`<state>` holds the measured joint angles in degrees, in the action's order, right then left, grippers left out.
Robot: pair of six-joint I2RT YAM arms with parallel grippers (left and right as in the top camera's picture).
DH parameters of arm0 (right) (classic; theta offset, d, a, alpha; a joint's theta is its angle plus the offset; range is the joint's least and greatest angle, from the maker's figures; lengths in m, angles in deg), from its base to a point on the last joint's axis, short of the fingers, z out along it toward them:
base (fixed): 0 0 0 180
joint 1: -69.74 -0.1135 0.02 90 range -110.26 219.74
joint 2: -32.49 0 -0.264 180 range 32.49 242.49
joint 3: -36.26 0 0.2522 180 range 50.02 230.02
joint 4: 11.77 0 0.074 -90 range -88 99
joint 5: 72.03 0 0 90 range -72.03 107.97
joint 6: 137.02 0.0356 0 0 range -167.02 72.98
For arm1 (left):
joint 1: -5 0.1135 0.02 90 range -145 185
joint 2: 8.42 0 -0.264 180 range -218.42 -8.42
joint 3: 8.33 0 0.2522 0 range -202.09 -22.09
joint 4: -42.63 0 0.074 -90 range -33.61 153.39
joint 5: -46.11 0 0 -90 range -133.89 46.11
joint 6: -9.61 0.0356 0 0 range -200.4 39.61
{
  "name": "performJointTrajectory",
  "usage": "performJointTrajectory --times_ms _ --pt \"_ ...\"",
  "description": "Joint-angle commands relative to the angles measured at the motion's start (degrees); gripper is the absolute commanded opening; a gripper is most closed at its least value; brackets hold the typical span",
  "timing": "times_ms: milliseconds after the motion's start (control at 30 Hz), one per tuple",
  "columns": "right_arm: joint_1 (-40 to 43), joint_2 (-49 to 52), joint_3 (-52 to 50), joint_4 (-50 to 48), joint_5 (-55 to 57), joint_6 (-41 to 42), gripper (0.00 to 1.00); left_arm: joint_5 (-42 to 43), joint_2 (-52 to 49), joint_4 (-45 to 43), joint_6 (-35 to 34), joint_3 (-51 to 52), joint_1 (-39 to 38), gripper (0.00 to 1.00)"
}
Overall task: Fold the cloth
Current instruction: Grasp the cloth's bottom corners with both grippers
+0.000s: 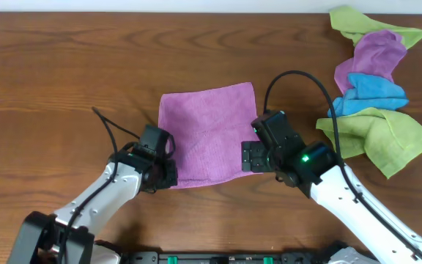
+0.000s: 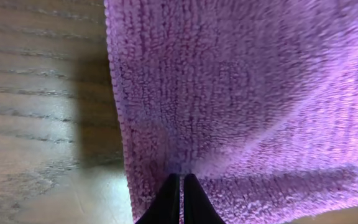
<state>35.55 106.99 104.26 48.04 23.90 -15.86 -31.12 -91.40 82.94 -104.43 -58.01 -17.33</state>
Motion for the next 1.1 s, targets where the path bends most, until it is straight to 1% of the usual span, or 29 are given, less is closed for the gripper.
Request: performJointTrajectory --times_ms 0,167,300,367,467,533,633,667,700,733,767,833,867,967,1033,1067 --pt "0.63 -0.37 0.76 0.0 -0.2 -0.61 0.9 -3.1 -2.01 0.15 -0.42 0.37 -0.24 0.06" --pt "0.66 -0.37 0.76 0.02 -0.2 -1.07 0.93 -10.78 -3.13 2.12 -0.37 0.35 -0.09 0.06" --pt "0.96 -0.35 0.74 0.04 -0.79 -1.09 0.96 -14.36 -3.13 2.03 -0.11 -0.22 -0.04 0.06" --pt "0.96 -0.35 0.74 0.02 -3.04 -1.49 0.96 -14.86 -3.13 1.99 1.01 -1.07 0.48 0.06" --pt "0.96 -0.35 0.72 0.26 -5.14 -2.56 0.93 -14.14 -3.13 2.14 1.11 -2.08 1.2 0.06" --pt "1.03 -0.35 0.72 0.74 -5.7 -2.54 0.9 -13.14 -3.04 3.26 1.11 -3.15 1.2 0.05" --pt "2.12 -0.37 0.72 1.25 -9.07 -2.58 0.83 -12.7 -1.11 9.22 1.09 -8.17 1.2 0.06" --pt "2.38 -0.37 0.72 1.44 -9.25 -2.56 0.82 -12.44 -0.15 10.91 1.09 -9.79 1.2 0.11" --pt "2.54 -0.37 0.72 1.86 -9.22 -2.56 0.82 -11.5 1.38 12.61 1.11 -11.67 1.2 0.2" --pt "2.58 -0.37 0.72 2.34 -9.22 -2.56 0.82 -10.54 2.89 13.68 1.11 -12.92 1.2 0.23" --pt "2.6 -0.37 0.72 3.08 -9.2 -2.56 0.82 -9.88 4.31 14.29 1.11 -13.64 1.2 0.24" --pt "2.69 -0.37 0.7 4.55 -9.22 -2.82 0.82 -8.5 7.54 15.23 1.07 -14.08 1.27 0.36" --pt "2.73 -0.37 0.28 5.07 -9.35 -3.17 0.82 -8.0 9.31 16.33 0.85 -13.99 1.38 0.43" --pt "2.93 -0.37 -2.86 2.91 -12.61 -3.19 0.79 -7.82 12.22 19.02 0.57 -12.94 1.6 0.48" --pt "3.93 -0.37 -7.3 -2.21 -18.14 -3.15 0.75 -6.05 12.9 19.52 0.39 -11.47 2.64 0.48" --pt "5.03 -0.37 -10.16 -5.77 -21.79 -3.1 0.74 -3.76 13.05 19.54 0.59 -10.25 4.02 0.49"
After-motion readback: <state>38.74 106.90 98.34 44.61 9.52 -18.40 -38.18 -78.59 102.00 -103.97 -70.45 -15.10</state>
